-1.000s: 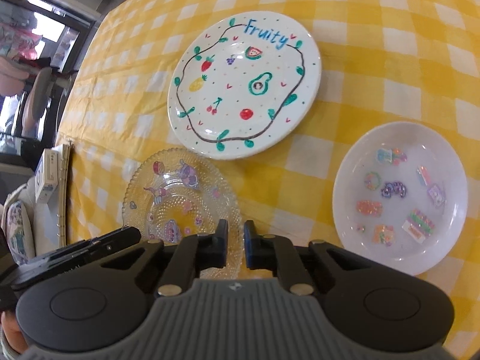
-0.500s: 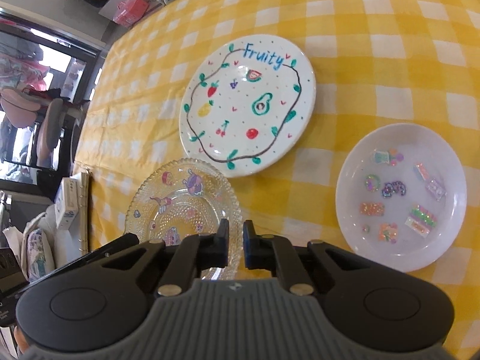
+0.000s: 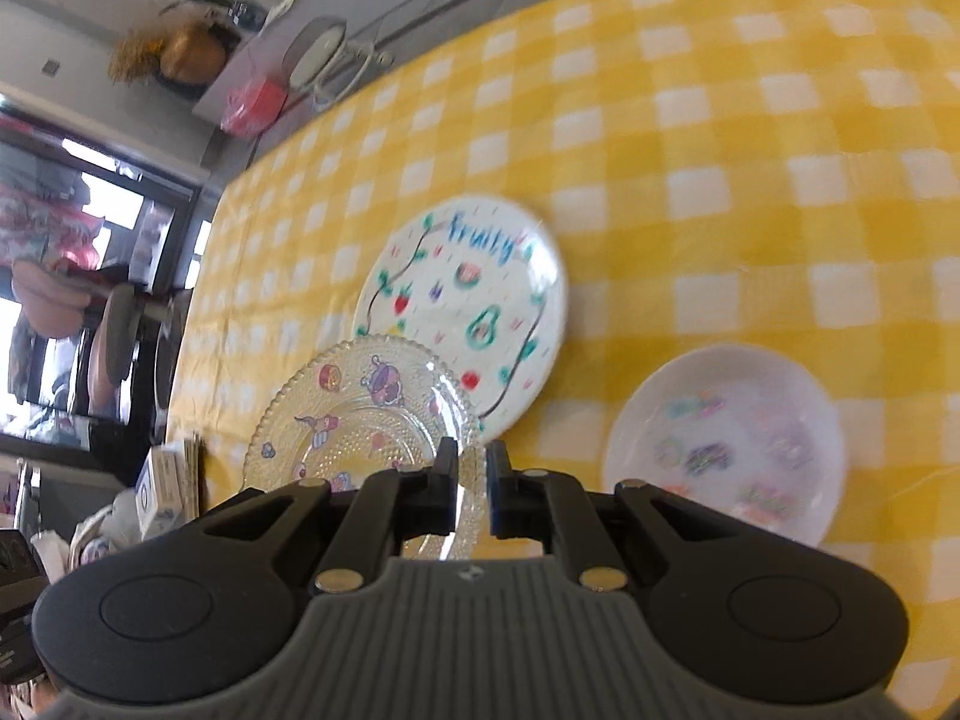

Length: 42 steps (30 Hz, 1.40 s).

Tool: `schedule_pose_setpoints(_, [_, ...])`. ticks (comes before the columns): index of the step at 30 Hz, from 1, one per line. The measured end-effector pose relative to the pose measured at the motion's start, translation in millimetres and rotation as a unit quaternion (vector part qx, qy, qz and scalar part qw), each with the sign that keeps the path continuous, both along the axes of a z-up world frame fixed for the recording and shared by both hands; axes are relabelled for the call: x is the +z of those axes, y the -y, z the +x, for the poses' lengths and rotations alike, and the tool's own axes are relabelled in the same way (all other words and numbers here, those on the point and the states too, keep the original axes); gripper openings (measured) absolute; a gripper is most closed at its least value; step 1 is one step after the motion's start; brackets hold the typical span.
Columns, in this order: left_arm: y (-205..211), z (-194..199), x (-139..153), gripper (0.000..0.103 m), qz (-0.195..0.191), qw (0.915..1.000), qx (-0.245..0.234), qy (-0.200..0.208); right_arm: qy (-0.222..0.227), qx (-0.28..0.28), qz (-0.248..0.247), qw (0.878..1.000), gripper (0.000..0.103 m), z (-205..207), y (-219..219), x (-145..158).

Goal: Organize plates and bowls
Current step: 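Lift the glass plate with both grippers and carry it toward the stacked bowls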

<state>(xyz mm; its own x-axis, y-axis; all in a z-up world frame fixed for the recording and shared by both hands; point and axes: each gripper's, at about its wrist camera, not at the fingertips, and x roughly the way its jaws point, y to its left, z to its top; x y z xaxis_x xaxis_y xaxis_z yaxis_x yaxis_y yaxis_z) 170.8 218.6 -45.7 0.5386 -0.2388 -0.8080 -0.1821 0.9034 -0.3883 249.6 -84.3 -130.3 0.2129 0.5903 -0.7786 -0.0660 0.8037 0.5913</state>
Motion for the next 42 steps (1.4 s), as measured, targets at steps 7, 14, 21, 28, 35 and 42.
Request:
schedule_pose_setpoints(7, [41, 24, 10, 0.013, -0.003, 0.9993, -0.034, 0.019, 0.012, -0.051, 0.006, 0.999, 0.007, 3, 51, 7])
schedule_pose_setpoints(14, [87, 39, 8, 0.013, -0.001, 0.9974, -0.069, 0.022, 0.020, -0.102, 0.008, 0.995, 0.007, -5, 104, 7])
schedule_pose_setpoints(21, [130, 41, 9, 0.013, 0.002, 0.9942, -0.105, 0.024, 0.027, -0.141, 0.009, 0.990, 0.007, -27, 153, 9])
schedule_pose_setpoints(28, [169, 32, 14, 0.013, 0.000, 0.9901, -0.138, 0.028, 0.039, -0.172, 0.004, 0.984, 0.007, -61, 197, 17])
schedule_pose_setpoints(35, [201, 5, 15, 0.013, -0.015, 0.9848, -0.172, 0.021, 0.054, -0.194, 0.005, 0.979, 0.007, -113, 246, 25])
schedule_pose_setpoints(42, [232, -23, 6, 0.013, -0.005, 0.9801, -0.198, -0.004, 0.044, -0.214, 0.007, 0.976, 0.007, -160, 274, 17])
